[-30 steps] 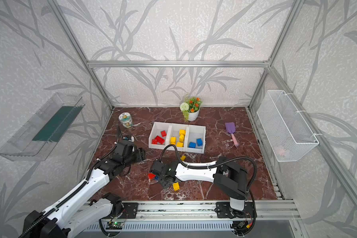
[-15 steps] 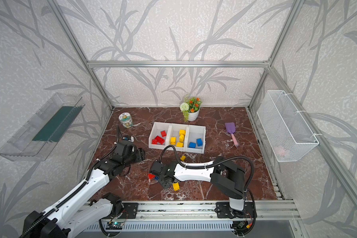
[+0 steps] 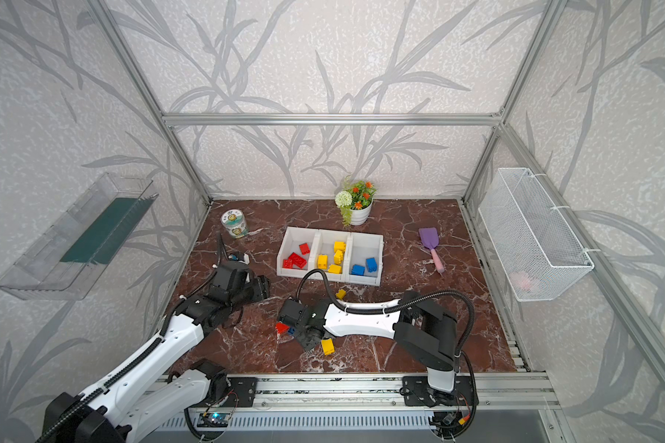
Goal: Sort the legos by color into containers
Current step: 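Carry the long red brick with the right gripper into the red compartment and release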
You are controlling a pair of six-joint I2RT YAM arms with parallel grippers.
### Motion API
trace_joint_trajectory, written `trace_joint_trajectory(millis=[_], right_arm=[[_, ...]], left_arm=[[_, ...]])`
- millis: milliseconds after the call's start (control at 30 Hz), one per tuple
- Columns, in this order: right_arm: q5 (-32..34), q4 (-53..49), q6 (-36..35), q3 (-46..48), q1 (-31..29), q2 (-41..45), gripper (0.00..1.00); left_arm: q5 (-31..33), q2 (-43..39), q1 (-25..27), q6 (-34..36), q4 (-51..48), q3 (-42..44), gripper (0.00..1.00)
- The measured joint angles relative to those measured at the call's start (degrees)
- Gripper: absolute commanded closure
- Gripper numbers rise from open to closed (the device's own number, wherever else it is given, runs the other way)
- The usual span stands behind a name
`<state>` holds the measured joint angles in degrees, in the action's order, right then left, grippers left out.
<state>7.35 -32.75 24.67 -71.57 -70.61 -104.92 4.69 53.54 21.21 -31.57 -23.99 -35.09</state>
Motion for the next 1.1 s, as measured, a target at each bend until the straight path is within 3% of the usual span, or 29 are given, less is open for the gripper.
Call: trace_joint_trajectory(millis=[167,400,567,800,1100], right_arm=[[-0.17,-0.83,-3.82,-7.19,3.61,1.29,0.82],[-0.98,1.7,-6.45,-16.87,14.88,-0.17,0.81],[-1.07,4.15,-5.84,-26.58,20.9,-7.91,0.81],[-4.96,5.03,-3.19,-36.39,24.17,-18.99,0.8],[-9.46,4.07,1.03,-42.99,25.57,-23.41,0.46]], left_arm=[[-0.26,-0.24,0.0,0.0,-0.07,0.0,0.29],[-0.42,-2.19,0.0,-0.15,-0.92,0.07,0.29],[-0.81,-3.1,-0.02,-0.48,-0.87,0.72,0.29],[-1.42,-4.39,-0.02,-1.51,-0.98,2.25,0.29],[-1.62,-4.72,-0.02,-1.62,-0.87,2.36,0.29]])
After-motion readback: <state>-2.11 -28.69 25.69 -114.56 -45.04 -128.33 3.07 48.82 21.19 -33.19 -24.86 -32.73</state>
